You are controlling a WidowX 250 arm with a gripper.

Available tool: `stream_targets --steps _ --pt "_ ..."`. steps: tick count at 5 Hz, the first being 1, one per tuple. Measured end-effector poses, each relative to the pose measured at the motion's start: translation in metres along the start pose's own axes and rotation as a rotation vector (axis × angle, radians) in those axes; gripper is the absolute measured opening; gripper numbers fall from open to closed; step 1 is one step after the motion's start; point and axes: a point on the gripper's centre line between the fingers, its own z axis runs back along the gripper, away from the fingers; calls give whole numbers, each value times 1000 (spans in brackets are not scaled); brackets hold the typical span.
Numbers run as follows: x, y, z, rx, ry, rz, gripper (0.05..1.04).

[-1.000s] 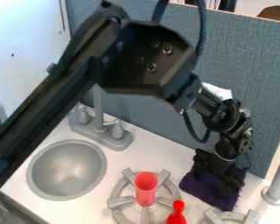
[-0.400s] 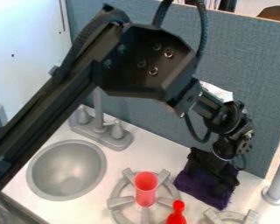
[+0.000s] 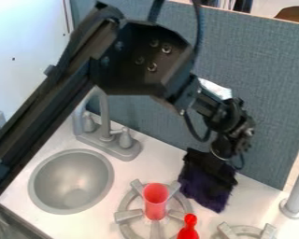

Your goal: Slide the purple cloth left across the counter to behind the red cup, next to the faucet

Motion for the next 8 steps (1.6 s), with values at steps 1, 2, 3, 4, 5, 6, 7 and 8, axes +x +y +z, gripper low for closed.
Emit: stream_targets --steps 1,2,3,4,5,6,7,8 --pt "4 39 -12 8 35 86 1003" --pt "-1 68 -21 14 73 150 1003" --pt "-9 73 -24 27 98 153 1003" --pt "-19 79 -24 17 97 166 1003" --pt "-26 80 -9 -5 42 172 1001" --pt "-18 94 38 2 -89 196 1001" --pt "-24 67 45 -11 -124 146 1001" --pt "-47 44 57 -70 -142 62 1001"
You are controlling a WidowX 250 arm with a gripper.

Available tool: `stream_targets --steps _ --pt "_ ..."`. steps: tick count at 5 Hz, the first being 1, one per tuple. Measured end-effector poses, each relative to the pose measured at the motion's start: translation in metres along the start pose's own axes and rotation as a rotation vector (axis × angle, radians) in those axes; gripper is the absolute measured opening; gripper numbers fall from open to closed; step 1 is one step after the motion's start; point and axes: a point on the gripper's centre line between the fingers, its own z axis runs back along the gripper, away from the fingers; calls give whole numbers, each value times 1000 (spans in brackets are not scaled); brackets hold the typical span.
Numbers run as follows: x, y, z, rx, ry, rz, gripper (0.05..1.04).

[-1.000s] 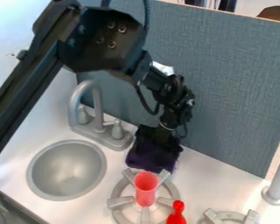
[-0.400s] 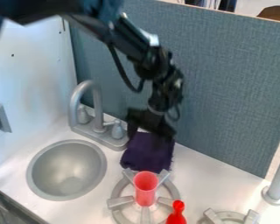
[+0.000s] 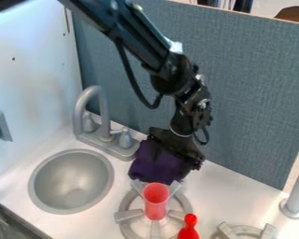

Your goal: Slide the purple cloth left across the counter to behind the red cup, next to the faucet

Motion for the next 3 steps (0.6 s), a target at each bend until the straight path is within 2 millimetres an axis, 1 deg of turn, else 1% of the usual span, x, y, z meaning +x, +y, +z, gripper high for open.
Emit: stream_targets --steps 1,2,3 --pt "-21 -13 13 -79 18 -55 1001" --pt "-40 -30 28 -96 10 -117 1001" --pt "-50 -32 35 -111 16 -134 1001"
